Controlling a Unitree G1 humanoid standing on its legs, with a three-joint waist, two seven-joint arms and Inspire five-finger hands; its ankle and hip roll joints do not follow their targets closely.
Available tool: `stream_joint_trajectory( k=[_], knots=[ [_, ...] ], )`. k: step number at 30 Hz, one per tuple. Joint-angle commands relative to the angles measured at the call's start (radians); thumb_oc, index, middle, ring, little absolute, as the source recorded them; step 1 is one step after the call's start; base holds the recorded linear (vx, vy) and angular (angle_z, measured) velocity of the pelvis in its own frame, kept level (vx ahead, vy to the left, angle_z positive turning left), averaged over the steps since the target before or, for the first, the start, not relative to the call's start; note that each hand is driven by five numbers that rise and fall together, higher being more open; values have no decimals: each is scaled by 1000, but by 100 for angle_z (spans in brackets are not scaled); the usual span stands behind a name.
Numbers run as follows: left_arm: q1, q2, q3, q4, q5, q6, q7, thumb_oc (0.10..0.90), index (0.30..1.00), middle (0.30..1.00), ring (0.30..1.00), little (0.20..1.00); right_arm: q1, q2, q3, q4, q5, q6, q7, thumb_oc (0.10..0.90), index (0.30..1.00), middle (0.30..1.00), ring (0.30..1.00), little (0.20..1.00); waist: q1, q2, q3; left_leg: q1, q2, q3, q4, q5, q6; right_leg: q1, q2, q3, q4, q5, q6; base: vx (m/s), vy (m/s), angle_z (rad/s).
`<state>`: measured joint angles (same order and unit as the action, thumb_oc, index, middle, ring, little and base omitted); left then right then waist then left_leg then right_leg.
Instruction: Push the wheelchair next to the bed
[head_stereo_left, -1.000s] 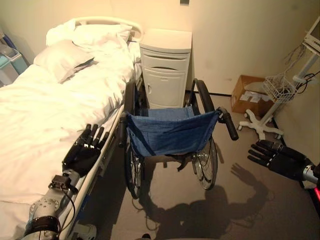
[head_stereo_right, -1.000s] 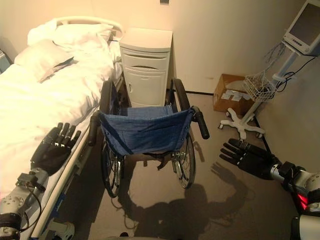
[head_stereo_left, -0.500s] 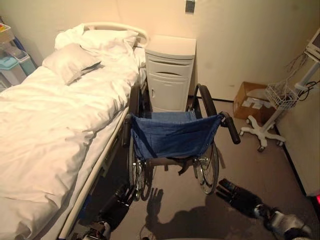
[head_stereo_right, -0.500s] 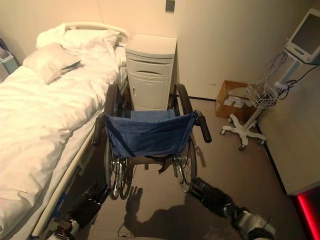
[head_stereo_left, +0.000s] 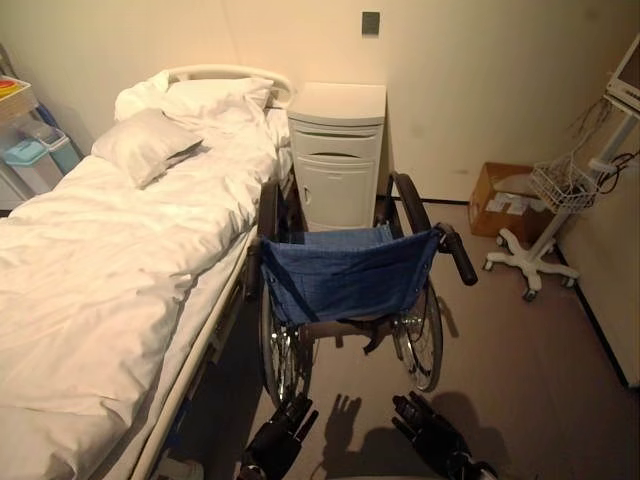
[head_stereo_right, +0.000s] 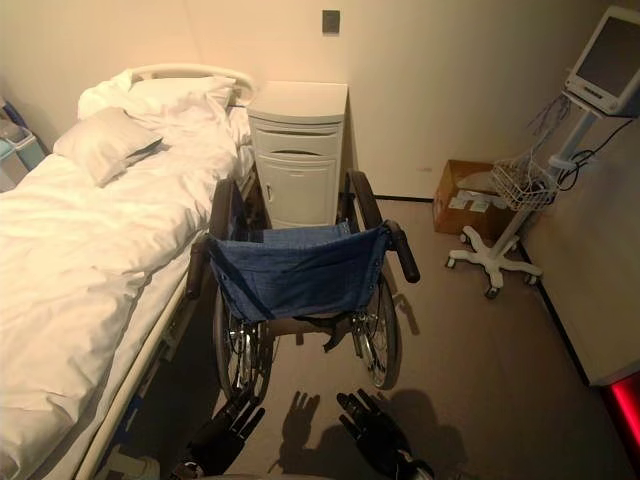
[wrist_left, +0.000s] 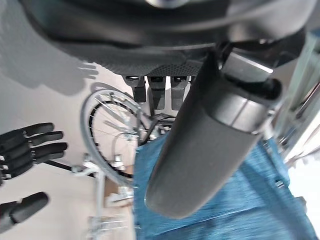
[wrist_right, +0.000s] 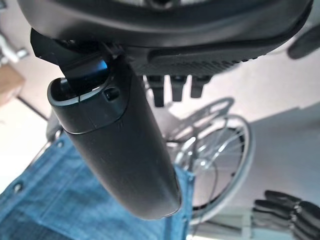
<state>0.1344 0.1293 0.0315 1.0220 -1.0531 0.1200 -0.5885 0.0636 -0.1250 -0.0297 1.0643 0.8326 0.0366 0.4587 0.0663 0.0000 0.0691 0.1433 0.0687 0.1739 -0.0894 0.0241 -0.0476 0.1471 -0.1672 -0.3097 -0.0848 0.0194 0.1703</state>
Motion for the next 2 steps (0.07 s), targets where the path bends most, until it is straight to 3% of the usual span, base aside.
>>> stream_joint_trajectory(
  k=[1,2],
  knots=[
    [-57,-28,-16,-41,6,-56,-69,800,900,900,900,900,-80,-2,3,-43,78,-42,74,800,900,900,900,900,-12,10,21,10,-62,18,33,-104,32,-37,39,15,103,-61,-45,-35,34,0],
    [-57,-26,-22,-43,9,-60,-62,800,900,900,900,900,-76,-1,7,-46,81,-39,76,800,900,900,900,900,-14,11,21,10,-63,18,33,-104,32,-38,39,16,104,-61,-45,-28,31,-1]
  ],
)
